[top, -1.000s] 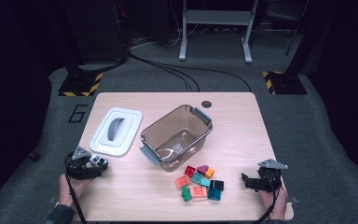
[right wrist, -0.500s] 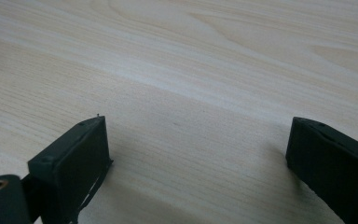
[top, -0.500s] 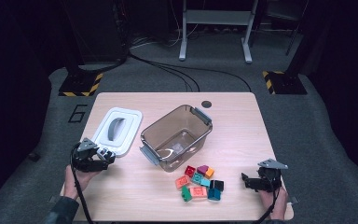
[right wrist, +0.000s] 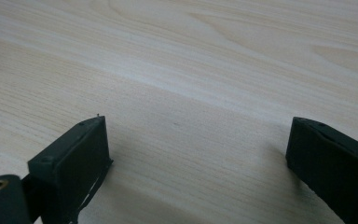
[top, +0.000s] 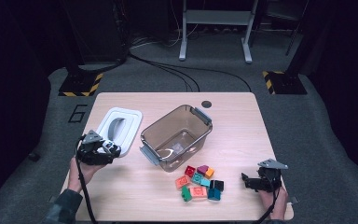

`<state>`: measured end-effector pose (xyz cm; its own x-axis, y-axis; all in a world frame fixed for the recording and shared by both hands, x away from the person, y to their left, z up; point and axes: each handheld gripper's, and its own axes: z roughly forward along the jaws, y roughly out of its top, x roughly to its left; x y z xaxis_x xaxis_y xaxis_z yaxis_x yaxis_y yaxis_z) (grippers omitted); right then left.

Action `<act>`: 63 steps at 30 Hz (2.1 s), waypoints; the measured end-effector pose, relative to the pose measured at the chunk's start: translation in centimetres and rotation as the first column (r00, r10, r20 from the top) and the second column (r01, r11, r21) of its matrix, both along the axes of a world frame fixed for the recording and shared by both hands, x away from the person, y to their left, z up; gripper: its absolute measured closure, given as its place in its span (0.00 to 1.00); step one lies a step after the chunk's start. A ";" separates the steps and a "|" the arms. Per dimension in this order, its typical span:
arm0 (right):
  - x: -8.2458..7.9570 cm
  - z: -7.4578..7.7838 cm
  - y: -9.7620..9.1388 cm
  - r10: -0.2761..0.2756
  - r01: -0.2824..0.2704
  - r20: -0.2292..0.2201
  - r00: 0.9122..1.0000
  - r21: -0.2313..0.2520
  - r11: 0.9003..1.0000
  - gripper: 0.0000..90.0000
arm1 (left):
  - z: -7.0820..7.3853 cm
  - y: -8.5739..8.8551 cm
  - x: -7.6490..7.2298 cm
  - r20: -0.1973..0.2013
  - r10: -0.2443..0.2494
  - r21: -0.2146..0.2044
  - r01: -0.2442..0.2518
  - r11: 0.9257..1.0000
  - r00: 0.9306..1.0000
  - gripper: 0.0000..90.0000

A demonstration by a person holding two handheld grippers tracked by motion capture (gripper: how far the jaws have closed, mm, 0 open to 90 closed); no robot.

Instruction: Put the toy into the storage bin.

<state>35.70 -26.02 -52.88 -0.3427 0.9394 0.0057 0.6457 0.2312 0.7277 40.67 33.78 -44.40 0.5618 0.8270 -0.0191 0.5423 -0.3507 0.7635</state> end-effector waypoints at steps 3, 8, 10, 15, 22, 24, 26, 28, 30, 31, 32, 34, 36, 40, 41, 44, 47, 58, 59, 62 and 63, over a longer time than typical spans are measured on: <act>0.0 0.0 0.0 0.001 -0.001 0.000 1.000 0.000 1.000 0.06 | 0.7 -0.6 0.5 0.012 -0.012 -0.005 0.012 1.000 1.000 0.29; 0.0 0.0 0.0 0.002 -0.002 0.000 1.000 -0.001 1.000 0.06 | 1.6 -1.0 0.8 0.019 -0.030 -0.002 0.030 1.000 0.999 0.29; 0.0 0.0 0.0 0.001 -0.001 0.000 1.000 -0.001 1.000 0.06 | 2.5 -1.4 1.0 0.024 -0.042 0.004 0.042 0.999 0.999 0.29; 0.0 0.0 0.0 0.001 -0.001 0.000 1.000 -0.001 1.000 0.06 | 3.5 -2.1 1.4 0.036 -0.064 0.012 0.063 0.998 0.997 0.29; 0.0 0.0 0.0 0.001 -0.001 0.000 1.000 0.000 1.000 0.06 | 4.7 -3.3 1.7 0.044 -0.097 0.017 0.097 0.995 0.994 0.29; 0.0 0.0 0.0 0.001 -0.001 0.000 1.000 0.000 1.000 0.06 | 4.8 -3.4 1.7 0.046 -0.101 0.014 0.100 0.995 0.994 0.29; 0.0 0.0 0.0 0.001 -0.001 0.000 1.000 0.000 1.000 0.06 | 5.3 -3.9 1.8 0.052 -0.108 0.015 0.107 0.994 0.993 0.29; 0.0 0.0 0.0 0.002 -0.002 0.000 1.000 0.000 1.000 0.06 | 5.6 -4.0 1.9 0.050 -0.117 0.018 0.117 0.993 0.992 0.29; 0.0 0.0 0.0 0.001 -0.001 0.000 1.000 0.000 1.000 0.06 | 6.2 -4.7 1.9 0.056 -0.131 0.018 0.130 0.991 0.990 0.29; 0.0 0.0 0.0 0.001 -0.001 0.000 1.000 0.000 1.000 0.06 | 6.3 -4.9 1.9 0.061 -0.135 0.013 0.134 0.991 0.989 0.29; 0.0 0.0 0.0 0.001 -0.001 0.000 1.000 0.000 1.000 0.06 | 6.5 -5.2 1.9 0.058 -0.143 0.018 0.142 0.990 0.988 0.29; 0.0 0.0 0.0 0.001 -0.001 0.000 1.000 0.000 1.000 0.06 | 6.8 -5.9 1.9 0.058 -0.155 0.018 0.154 0.988 0.986 0.29; 0.0 0.0 0.0 0.001 -0.001 0.000 1.000 0.000 1.000 0.06 | 7.1 -6.6 1.9 0.057 -0.173 0.024 0.172 0.985 0.983 0.29; 0.0 0.0 0.0 0.001 -0.001 0.000 1.000 0.000 1.000 0.06 | 7.5 -8.1 1.9 0.054 -0.209 0.027 0.208 0.978 0.976 0.29; 0.0 0.0 0.0 0.001 -0.001 0.000 1.000 0.000 1.000 0.06 | 7.5 -8.4 1.9 0.056 -0.213 0.025 0.212 0.977 0.975 0.29; 0.0 0.0 0.0 0.001 -0.001 0.000 1.000 0.000 1.000 0.06 | 7.5 -9.6 2.0 0.046 -0.239 0.026 0.238 0.971 0.970 0.29; 0.0 0.0 0.0 0.001 -0.001 0.000 1.000 0.000 1.000 0.06 | 7.3 -10.6 2.1 0.034 -0.261 0.021 0.260 0.965 0.965 0.29; 0.0 0.0 0.0 0.003 -0.003 0.000 1.000 -0.003 1.000 0.06 | 5.9 -13.8 2.2 -0.012 -0.331 0.011 0.331 0.944 0.944 0.28; 0.0 0.0 0.0 0.000 0.000 0.000 1.000 -0.001 1.000 0.06 | 5.7 -14.1 2.2 -0.016 -0.336 0.011 0.337 0.942 0.942 0.28; 0.0 0.0 0.0 0.000 0.000 0.000 1.000 -0.001 1.000 0.06 | 5.3 -14.5 2.1 -0.032 -0.346 0.007 0.347 0.938 0.938 0.28; 0.0 0.0 0.0 0.001 -0.001 0.000 1.000 -0.001 1.000 0.06 | 5.1 -14.7 2.0 -0.038 -0.348 -0.001 0.348 0.937 0.937 0.28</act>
